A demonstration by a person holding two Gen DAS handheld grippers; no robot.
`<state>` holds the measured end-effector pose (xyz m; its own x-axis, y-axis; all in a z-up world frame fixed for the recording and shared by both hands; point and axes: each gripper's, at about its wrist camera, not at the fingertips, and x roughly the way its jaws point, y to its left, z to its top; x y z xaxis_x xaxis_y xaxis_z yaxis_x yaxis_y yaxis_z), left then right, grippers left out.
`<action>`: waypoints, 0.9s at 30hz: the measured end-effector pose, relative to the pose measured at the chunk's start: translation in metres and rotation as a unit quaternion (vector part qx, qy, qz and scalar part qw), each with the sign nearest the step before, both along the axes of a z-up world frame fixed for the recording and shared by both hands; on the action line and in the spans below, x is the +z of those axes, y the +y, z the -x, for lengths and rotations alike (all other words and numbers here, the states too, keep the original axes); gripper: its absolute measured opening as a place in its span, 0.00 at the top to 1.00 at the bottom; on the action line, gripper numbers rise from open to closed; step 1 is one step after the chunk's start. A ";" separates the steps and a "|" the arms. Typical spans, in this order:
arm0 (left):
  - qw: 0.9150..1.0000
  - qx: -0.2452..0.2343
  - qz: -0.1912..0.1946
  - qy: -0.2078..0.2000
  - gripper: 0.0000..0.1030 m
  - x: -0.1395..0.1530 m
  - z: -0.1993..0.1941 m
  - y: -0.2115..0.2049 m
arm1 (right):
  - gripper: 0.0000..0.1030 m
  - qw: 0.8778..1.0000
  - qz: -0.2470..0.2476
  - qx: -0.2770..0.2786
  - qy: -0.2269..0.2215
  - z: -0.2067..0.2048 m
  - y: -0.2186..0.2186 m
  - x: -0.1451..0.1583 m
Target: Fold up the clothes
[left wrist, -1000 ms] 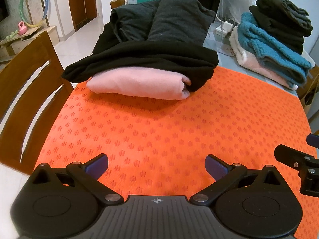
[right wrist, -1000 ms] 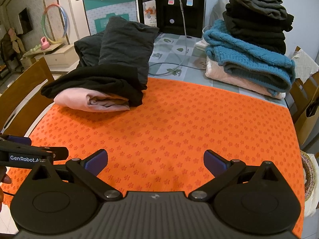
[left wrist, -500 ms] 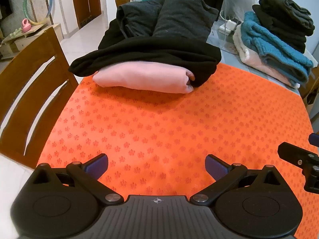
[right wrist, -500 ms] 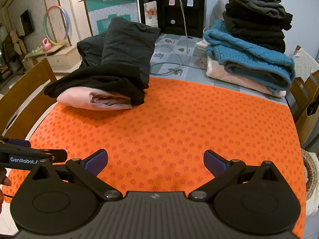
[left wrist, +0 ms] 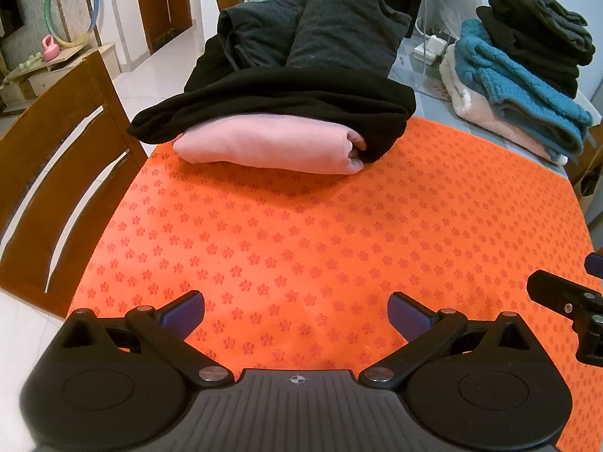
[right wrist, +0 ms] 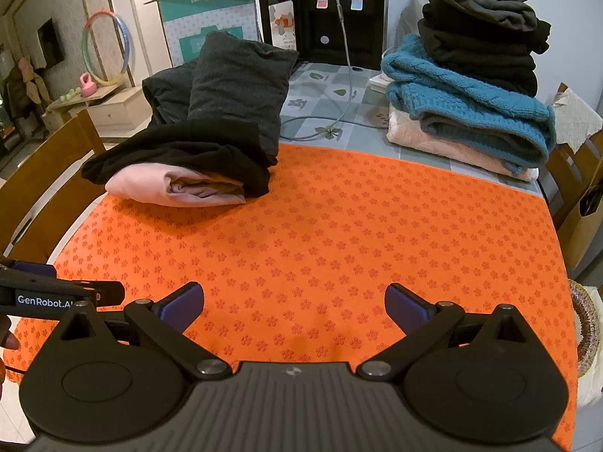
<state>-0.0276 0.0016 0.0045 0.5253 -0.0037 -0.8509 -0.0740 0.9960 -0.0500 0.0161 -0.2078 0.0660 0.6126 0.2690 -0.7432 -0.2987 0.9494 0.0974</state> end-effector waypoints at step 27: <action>1.000 0.013 0.001 0.002 0.00 -0.002 -0.002 0.006 | 0.00 1.000 0.009 0.017 0.001 -0.005 0.008 0.000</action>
<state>-0.0256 0.0078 0.0026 0.5218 0.0093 -0.8530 -0.1006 0.9936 -0.0507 0.0212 -0.1997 0.0665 0.6014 0.2756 -0.7499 -0.3298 0.9406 0.0812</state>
